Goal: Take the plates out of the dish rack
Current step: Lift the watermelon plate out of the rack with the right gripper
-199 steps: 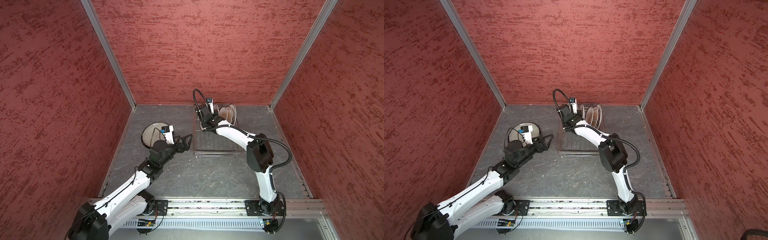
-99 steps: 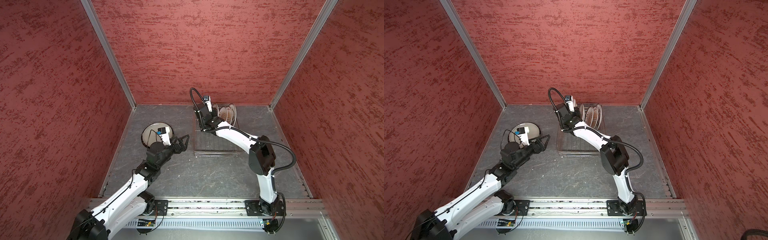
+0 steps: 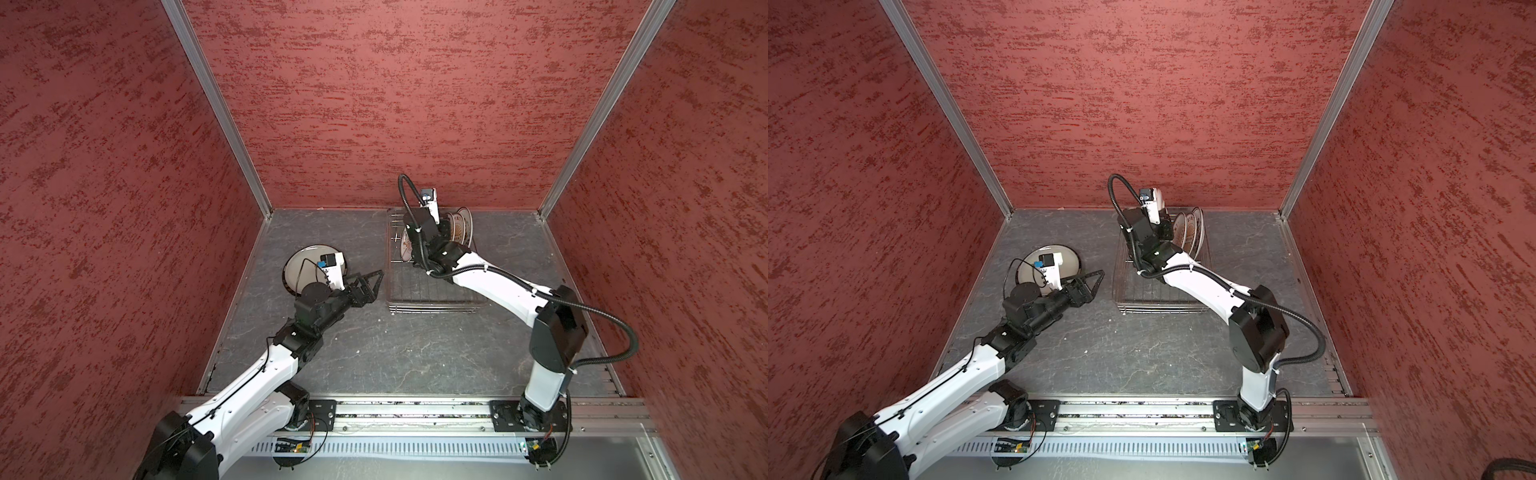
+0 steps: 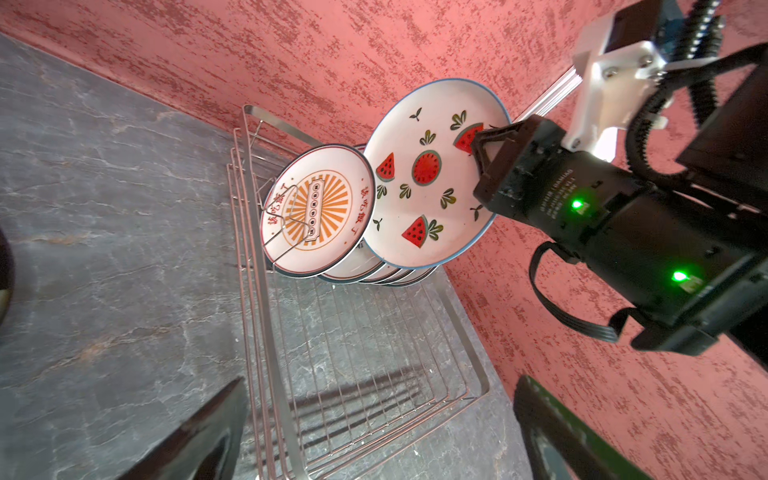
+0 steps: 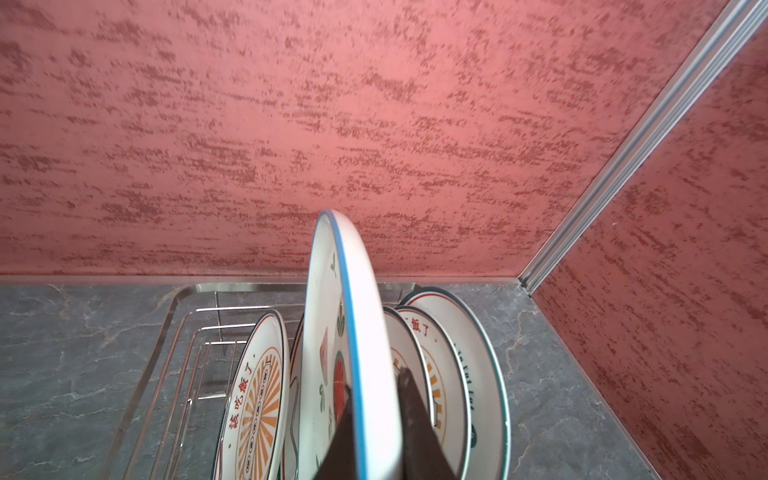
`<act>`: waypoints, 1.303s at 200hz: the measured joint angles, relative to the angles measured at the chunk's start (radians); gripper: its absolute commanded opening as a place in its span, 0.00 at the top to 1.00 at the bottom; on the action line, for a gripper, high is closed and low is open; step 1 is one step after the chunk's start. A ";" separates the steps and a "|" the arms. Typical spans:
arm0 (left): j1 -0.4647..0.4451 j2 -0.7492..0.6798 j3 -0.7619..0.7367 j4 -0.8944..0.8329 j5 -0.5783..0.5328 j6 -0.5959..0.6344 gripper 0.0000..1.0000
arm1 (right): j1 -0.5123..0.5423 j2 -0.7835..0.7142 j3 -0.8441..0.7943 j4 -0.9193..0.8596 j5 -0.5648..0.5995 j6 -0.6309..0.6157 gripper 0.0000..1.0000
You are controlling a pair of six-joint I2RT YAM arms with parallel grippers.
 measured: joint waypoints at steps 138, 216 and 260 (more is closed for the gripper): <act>-0.035 -0.031 -0.002 0.144 0.154 0.000 0.01 | -0.026 -0.593 -0.389 0.066 -0.414 0.110 1.00; -0.104 -0.016 -0.002 0.220 0.163 -0.020 0.01 | -0.263 -0.791 -0.622 0.086 -1.076 0.384 1.00; -0.148 0.055 -0.002 0.259 0.120 -0.044 0.02 | -0.317 -0.800 -0.718 0.184 -1.313 0.494 1.00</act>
